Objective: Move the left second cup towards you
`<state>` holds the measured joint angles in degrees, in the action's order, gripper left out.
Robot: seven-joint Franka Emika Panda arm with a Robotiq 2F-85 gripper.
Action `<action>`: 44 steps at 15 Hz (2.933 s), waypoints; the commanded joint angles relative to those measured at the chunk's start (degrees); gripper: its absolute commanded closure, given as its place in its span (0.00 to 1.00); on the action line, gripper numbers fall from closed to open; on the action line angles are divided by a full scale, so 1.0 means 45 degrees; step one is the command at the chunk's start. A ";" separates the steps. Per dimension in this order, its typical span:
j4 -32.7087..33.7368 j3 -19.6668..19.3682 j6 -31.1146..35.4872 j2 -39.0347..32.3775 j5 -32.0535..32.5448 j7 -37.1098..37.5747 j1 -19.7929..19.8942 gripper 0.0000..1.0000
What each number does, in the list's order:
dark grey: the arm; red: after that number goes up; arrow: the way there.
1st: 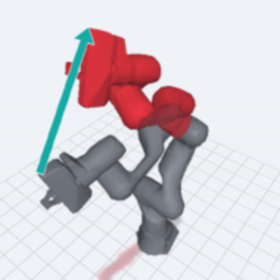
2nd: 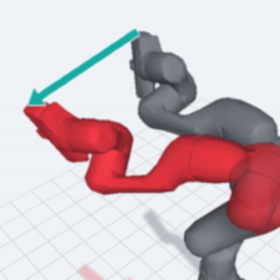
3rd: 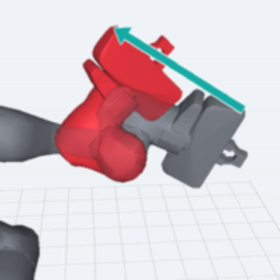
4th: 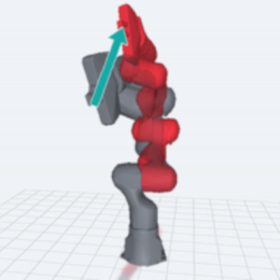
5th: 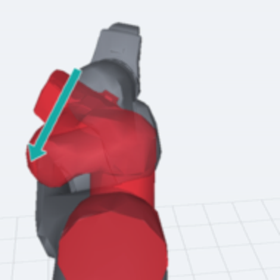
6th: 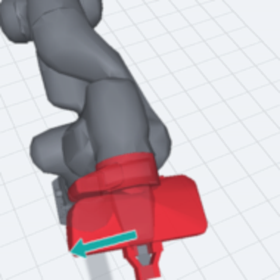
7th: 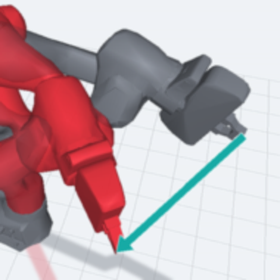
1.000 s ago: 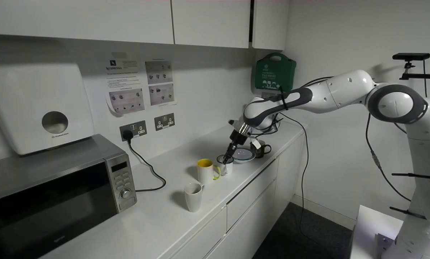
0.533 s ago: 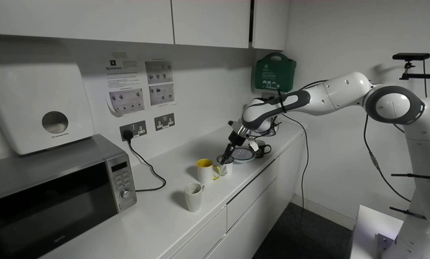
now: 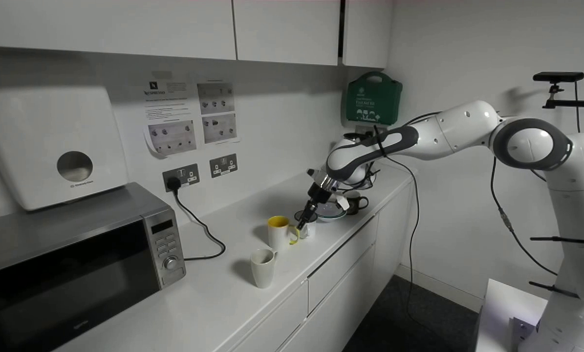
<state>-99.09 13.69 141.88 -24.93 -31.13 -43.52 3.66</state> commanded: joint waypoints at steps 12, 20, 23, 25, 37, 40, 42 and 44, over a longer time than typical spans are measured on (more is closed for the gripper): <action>0.1585 0.0349 0.0316 -0.1262 0.0584 -0.0133 -0.0129 0.00; 0.2130 0.0281 0.0276 -0.1720 0.1482 0.0122 -0.0335 0.00; 0.2203 0.0293 0.0173 -0.1791 0.1736 0.0206 -0.0406 0.00; 0.2272 0.0274 0.0129 -0.1855 0.1979 0.0260 -0.0483 0.00; 0.2612 0.0591 -0.0447 -0.2019 0.2370 0.0358 -0.0313 0.00; 0.2693 0.0791 -0.0782 -0.2037 0.2253 0.0139 -0.0189 0.00; 0.2740 0.0809 -0.0968 -0.2038 0.2288 0.0147 -0.0208 0.00; 0.2836 0.0772 -0.1209 -0.2045 0.2317 0.0155 -0.0237 0.00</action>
<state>-89.45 15.91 139.10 -32.72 -20.46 -41.46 1.56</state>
